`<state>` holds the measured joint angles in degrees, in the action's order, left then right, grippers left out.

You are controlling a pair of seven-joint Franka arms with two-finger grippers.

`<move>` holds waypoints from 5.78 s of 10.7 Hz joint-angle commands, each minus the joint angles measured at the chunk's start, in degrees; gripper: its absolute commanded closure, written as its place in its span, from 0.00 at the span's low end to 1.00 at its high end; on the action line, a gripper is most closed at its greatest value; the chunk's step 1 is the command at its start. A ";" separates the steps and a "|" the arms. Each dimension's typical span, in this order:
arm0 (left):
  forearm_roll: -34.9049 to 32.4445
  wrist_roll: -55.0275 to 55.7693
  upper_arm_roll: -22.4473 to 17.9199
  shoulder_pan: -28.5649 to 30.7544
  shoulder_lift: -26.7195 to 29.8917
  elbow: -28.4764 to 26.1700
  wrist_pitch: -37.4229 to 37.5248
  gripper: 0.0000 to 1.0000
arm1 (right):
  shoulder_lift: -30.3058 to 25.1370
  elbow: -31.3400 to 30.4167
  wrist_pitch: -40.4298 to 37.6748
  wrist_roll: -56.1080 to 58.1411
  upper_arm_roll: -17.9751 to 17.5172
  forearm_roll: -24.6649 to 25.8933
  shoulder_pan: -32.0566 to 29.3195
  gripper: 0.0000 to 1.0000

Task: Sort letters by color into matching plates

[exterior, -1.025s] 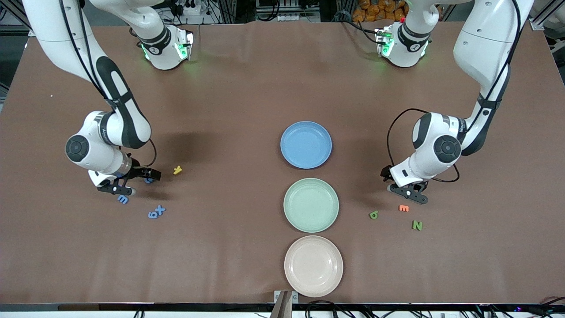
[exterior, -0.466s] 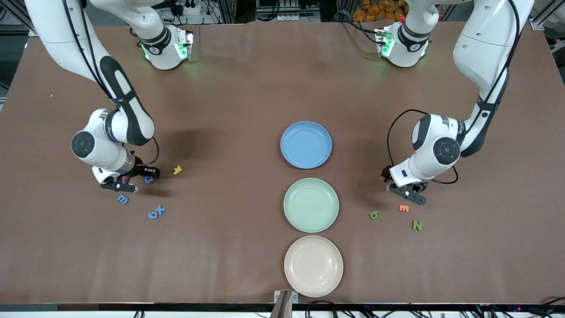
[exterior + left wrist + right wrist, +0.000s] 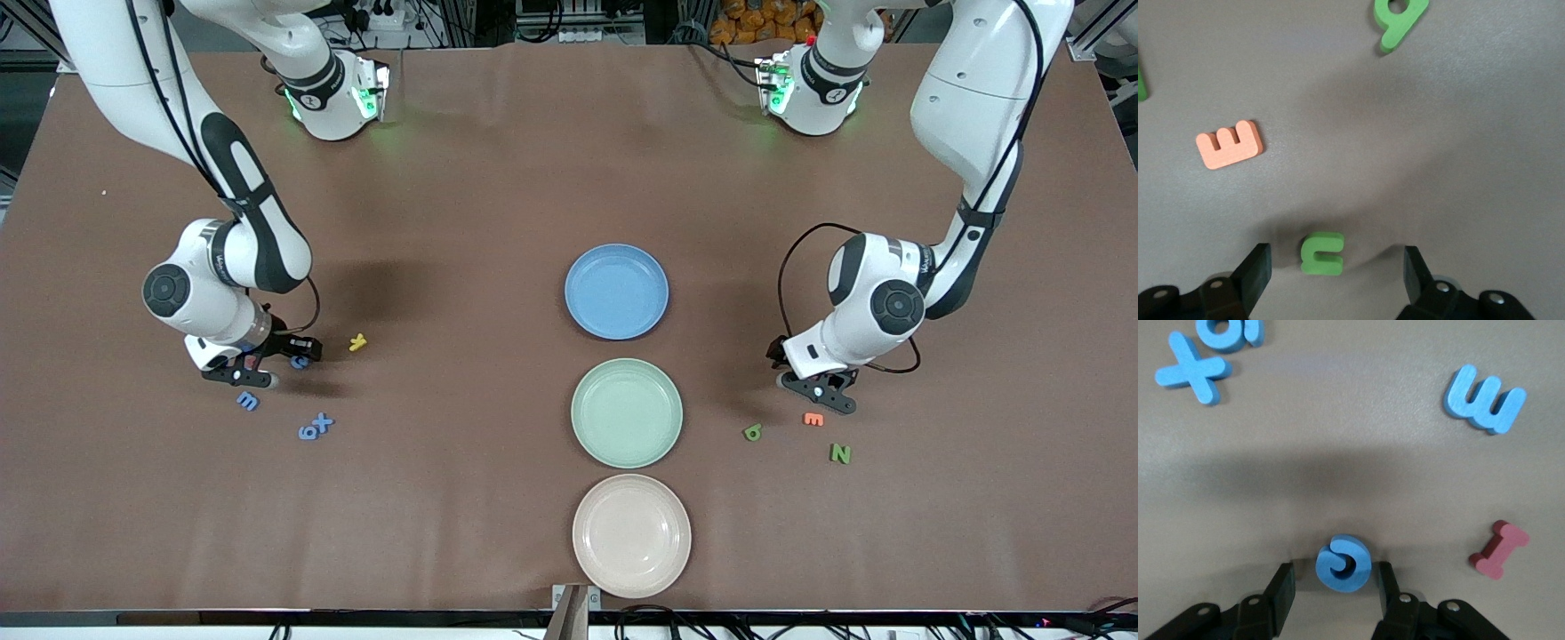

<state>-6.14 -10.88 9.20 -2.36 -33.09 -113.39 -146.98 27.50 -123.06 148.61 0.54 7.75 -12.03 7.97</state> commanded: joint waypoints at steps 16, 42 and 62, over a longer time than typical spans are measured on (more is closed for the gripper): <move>-0.37 14.52 7.83 -1.07 3.03 8.61 6.95 1.00 | 2.12 0.01 5.47 0.78 -0.28 0.43 -0.59 0.76; -0.81 12.47 2.59 -7.22 -13.40 28.75 6.97 0.00 | 11.08 32.88 -13.69 -41.85 -13.81 1.57 35.71 0.69; -0.46 12.55 1.17 -6.17 -16.13 28.48 8.20 1.00 | 2.21 26.12 -23.71 37.27 -11.97 11.86 -9.27 0.00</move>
<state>-6.33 1.84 10.44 -8.40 -49.05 -84.79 -139.10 31.65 -94.45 124.55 25.32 -3.01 -1.38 2.74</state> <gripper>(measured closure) 0.683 0.000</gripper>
